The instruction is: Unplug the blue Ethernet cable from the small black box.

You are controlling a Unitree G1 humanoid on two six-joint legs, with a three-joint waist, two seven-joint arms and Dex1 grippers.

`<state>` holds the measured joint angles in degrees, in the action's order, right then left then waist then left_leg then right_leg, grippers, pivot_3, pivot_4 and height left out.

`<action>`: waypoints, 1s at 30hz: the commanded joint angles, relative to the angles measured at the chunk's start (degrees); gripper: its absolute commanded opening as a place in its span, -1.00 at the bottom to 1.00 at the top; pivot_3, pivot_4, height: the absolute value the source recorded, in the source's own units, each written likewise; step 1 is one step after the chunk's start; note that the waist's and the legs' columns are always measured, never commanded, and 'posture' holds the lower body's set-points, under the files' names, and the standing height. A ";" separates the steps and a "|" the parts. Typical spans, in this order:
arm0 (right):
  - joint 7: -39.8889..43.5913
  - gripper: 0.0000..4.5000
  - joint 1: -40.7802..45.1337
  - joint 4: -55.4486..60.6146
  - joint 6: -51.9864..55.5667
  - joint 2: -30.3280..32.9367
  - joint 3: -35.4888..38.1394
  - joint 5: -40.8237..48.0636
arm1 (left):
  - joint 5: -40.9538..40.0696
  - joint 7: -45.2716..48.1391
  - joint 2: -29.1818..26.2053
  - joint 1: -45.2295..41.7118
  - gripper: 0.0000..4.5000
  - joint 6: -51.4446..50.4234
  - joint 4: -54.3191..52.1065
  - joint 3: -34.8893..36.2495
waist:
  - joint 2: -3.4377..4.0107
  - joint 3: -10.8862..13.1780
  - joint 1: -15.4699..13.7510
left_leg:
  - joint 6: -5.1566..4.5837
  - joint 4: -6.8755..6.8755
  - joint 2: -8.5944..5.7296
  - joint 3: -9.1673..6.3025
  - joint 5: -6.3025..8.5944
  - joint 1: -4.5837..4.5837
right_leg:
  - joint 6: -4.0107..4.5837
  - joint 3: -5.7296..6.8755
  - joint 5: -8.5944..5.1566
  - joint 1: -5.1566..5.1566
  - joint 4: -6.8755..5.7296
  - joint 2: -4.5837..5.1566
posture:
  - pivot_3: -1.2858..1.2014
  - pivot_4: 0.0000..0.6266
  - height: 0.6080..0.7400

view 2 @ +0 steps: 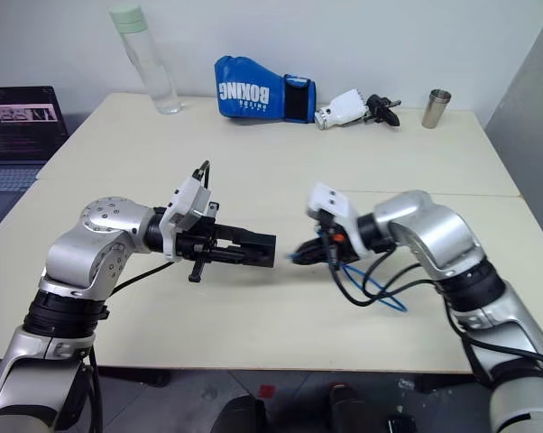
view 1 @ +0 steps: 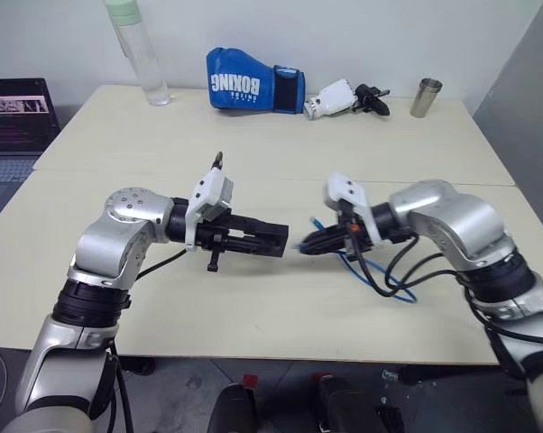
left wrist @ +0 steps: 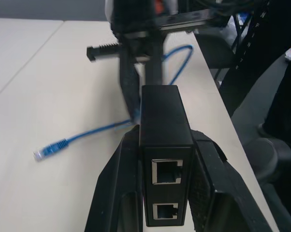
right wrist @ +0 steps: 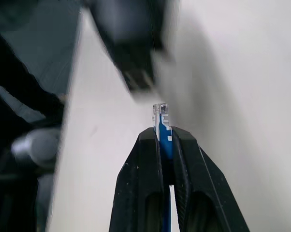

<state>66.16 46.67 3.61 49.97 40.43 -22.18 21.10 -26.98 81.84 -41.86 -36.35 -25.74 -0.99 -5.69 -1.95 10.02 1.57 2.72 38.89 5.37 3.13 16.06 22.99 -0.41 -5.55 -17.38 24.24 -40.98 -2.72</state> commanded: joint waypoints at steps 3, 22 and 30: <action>-1.71 -1.00 -3.71 -4.65 -6.82 2.69 1.88 -5.30 | -1.35 -1.23 -1.43 0.45 -0.65 -0.03 -1.54 3.49 | 0.00 0.00 0.51 | 0.00 0.00 0.01 0.05 0.00 -0.03 | -0.01 -0.05 0.00 0.02 -0.03 -0.03 | 0.03 -0.52 1.00; -6.25 0.59 0.89 -15.24 -12.77 0.06 6.94 -11.03 | -3.00 -8.38 -1.84 3.04 -0.65 -3.69 -3.07 6.70 | 0.01 0.01 0.84 | 0.01 -0.04 0.08 0.06 0.00 -0.05 | 0.01 -0.08 -0.01 0.04 -0.04 -0.09 | 0.03 -0.52 1.00; -4.51 1.00 5.82 -14.58 -11.07 -0.89 9.05 -8.91 | -1.73 -14.28 -0.84 4.63 -0.65 -3.25 -0.18 9.86 | 0.02 0.02 0.72 | 0.01 -0.05 0.07 0.10 0.00 -0.04 | 0.02 -0.10 -0.01 0.05 -0.04 -0.07 | 0.03 -0.52 1.00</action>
<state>60.05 50.59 -14.70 37.88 39.93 -15.31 10.28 -28.99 70.37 -42.93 -31.66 -29.85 -1.98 1.51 -1.93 10.03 2.29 2.73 38.84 5.45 3.22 16.06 22.95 -0.40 -5.64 -17.39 24.29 -41.02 -2.78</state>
